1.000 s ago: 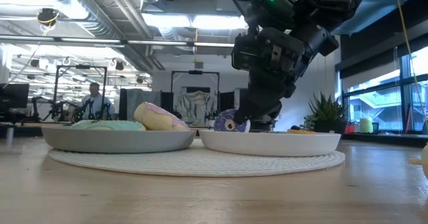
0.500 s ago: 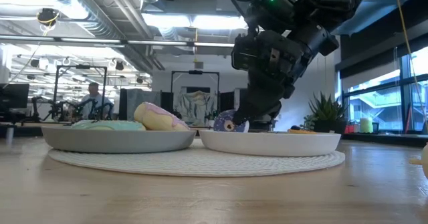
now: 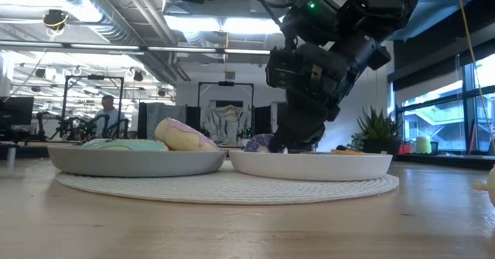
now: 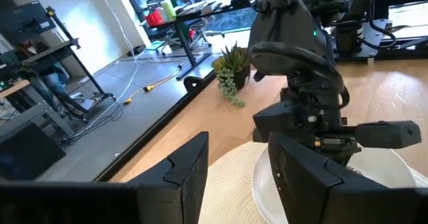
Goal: Pick & Place donuts
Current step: Put the small violet donut on the white plate, then put the large white donut on the gray plate
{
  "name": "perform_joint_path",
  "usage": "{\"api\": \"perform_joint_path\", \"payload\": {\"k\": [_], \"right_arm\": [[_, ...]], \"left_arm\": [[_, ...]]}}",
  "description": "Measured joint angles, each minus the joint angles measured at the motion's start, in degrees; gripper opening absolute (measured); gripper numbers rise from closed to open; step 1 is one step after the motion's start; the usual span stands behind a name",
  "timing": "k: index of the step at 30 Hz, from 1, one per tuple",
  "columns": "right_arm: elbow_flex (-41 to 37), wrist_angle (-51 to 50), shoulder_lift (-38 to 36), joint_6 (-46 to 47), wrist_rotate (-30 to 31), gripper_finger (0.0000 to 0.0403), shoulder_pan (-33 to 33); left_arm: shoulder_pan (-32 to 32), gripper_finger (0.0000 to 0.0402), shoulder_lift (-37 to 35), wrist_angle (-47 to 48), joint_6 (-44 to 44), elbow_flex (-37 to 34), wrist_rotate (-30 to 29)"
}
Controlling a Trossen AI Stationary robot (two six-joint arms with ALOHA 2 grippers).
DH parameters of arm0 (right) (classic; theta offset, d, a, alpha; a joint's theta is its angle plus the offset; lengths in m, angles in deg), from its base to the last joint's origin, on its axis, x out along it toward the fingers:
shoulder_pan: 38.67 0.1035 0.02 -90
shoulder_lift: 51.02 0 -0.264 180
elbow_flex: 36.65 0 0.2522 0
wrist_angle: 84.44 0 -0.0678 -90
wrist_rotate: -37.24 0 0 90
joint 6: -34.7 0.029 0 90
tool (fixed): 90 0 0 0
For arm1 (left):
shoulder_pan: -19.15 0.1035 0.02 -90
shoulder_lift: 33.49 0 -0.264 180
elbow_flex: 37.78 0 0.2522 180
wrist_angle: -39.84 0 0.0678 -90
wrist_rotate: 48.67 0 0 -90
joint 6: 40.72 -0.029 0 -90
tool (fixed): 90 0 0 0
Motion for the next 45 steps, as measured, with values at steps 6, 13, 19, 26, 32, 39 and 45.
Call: {"api": "perform_joint_path", "payload": {"k": [6, 13, 19, 26, 32, 39, 45], "right_arm": [[0.0, 0.0, 0.0, 0.2, -0.3, 0.0034, 0.0], [0.2, -0.5, 0.0, 0.5, -0.3, 0.0094, 0.0], [1.6, -1.0, 0.0, 0.2, -0.4, 0.0133, 0.0], [4.9, -11.2, 0.0, -0.1, 2.6, 0.0141, -0.1], [5.0, -12.9, -0.2, -0.1, 3.3, 0.0141, -0.1], [5.0, -12.9, -1.9, 0.0, -1.8, 0.0141, -0.1], [5.0, -15.1, -5.1, 0.3, -2.4, 0.0141, -0.1]], "left_arm": [[0.0, 0.0148, 0.0, 0.5, 0.1, 0.0, 0.0], [0.0, 0.0152, 0.0, 0.5, 0.1, 0.0, 0.0], [0.0, 0.0148, 0.0, 0.5, 0.1, 0.0, 0.0], [0.0, 0.0152, 0.0, 0.5, 0.1, 0.0, 0.0], [0.0, 0.0149, 0.0, 0.5, 0.1, 0.0, 0.0], [0.0, 0.0152, 0.0, 0.5, 0.1, 0.0, 0.0], [0.0, 0.0149, 0.0, 0.5, 0.1, 0.0, 0.0]]}}
